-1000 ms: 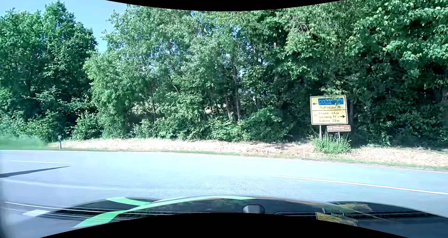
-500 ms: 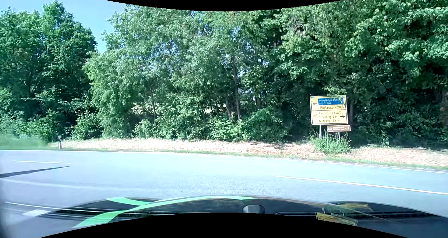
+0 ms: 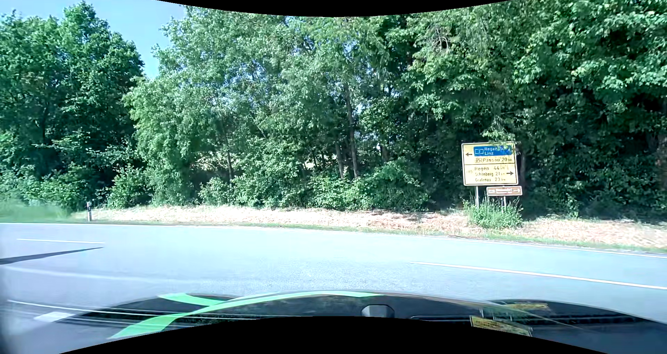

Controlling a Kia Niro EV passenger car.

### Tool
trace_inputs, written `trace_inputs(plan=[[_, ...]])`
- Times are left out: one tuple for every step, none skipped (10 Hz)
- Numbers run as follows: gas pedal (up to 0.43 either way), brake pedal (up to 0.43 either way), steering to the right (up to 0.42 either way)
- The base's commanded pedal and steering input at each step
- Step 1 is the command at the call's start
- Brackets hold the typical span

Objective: Follow the waypoints while adhering to traffic rules and regulations

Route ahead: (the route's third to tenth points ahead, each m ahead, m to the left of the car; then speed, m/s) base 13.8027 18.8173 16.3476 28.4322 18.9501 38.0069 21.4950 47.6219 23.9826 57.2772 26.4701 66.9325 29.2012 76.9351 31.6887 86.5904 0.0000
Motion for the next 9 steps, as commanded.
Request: trace_inputs(plan=[[0.000,0.293,-0.137],[0.000,0.299,-0.137],[0.000,0.293,-0.137],[0.000,0.299,-0.137],[0.000,0.293,-0.137],[0.000,0.293,-0.137],[0.000,0.293,-0.137],[0.000,0.299,-0.137],[0.000,0.293,-0.137]])
